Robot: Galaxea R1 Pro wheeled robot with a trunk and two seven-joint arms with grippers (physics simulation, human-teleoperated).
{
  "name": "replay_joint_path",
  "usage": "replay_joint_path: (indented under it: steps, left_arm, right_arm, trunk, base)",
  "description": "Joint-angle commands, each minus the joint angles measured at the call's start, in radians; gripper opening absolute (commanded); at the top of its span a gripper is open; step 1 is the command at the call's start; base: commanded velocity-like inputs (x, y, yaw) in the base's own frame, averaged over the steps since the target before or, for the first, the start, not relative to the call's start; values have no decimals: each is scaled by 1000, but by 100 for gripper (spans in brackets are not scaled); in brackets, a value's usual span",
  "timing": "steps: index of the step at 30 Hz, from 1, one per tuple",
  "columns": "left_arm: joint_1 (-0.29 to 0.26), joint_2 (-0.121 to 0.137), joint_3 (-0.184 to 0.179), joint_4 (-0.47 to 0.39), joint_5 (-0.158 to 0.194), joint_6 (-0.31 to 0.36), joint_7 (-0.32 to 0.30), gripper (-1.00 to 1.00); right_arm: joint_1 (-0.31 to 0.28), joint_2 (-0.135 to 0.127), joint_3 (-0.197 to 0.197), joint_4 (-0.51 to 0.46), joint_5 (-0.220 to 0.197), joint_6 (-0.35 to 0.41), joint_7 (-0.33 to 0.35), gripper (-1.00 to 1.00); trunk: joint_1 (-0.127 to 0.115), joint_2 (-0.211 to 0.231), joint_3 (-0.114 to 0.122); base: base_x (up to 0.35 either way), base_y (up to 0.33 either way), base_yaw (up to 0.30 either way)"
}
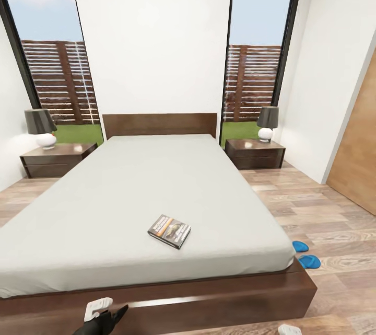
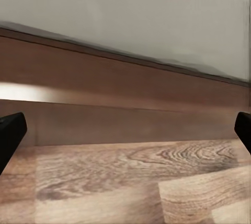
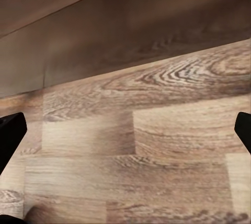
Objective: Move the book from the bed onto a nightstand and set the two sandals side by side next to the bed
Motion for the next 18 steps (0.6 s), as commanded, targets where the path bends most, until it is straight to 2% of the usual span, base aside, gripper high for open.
replay_joint_path:
  steps: [1, 18]
  left_arm:
    - [-1, 0, -3, 2, 7, -2, -4, 100]
    - [-1, -1, -3, 2, 7, -2, -4, 100]
  right_arm:
    - [-1, 0, 2, 2, -6, -2, 4, 100]
    - [0, 0, 3, 1, -6, -2, 4, 100]
  trunk:
    - [-4, 7, 2]
    - [-69, 126, 55]
  base:
    - [0, 0, 0]
    - [0, 0, 0]
